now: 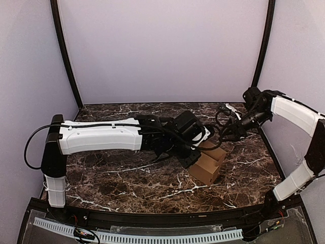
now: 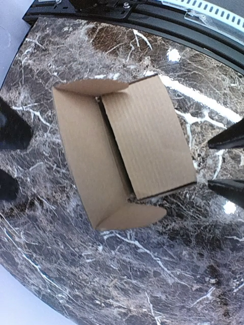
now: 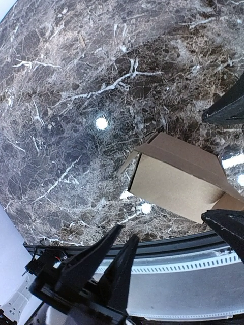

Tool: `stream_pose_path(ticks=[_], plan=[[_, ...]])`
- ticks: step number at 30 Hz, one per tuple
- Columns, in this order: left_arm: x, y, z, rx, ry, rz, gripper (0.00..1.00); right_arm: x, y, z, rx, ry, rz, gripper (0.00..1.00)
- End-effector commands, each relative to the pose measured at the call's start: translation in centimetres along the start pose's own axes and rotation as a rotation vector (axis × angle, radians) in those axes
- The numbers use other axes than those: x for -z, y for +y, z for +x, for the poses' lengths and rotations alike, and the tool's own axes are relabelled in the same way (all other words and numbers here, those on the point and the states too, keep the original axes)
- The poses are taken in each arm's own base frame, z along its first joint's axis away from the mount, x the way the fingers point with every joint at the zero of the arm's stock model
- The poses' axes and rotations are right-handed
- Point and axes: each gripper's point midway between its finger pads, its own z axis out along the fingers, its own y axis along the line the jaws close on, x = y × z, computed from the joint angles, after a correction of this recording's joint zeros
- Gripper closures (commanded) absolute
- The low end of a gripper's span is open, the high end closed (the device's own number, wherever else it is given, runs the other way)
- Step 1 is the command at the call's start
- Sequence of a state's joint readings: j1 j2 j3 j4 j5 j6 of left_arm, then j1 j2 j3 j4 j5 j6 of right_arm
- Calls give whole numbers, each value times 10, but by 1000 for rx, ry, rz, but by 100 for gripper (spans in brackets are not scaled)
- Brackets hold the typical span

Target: Fold the paper box

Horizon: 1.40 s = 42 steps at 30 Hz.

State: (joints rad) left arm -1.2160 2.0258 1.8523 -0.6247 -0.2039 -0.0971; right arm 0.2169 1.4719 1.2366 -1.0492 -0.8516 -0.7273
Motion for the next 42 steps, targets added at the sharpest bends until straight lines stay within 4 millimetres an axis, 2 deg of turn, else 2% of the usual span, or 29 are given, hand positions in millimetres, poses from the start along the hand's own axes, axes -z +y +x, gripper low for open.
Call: stream_pose_path(ticks=[1,4,9,16,27,42], plan=[[-1,-14,-10,81,-98,71,82,-11,4,4,-71,48,-22,45],[-5,-20,-21,102,-153,108,87,-18,5,10,-93,65,-44,50],[-18,-30,-24,104,-172,144,92,-23,3,14,-116,81,-49,61],[-38,-33,-9,89,-142,141,94,-29,3,26,-162,116,-79,70],[-48,-31,4,81,-195,130,98,-37,1,39,-196,151,-99,81],[-60,-24,22,24,-191,77,99,-36,2,32,-203,127,-116,87]])
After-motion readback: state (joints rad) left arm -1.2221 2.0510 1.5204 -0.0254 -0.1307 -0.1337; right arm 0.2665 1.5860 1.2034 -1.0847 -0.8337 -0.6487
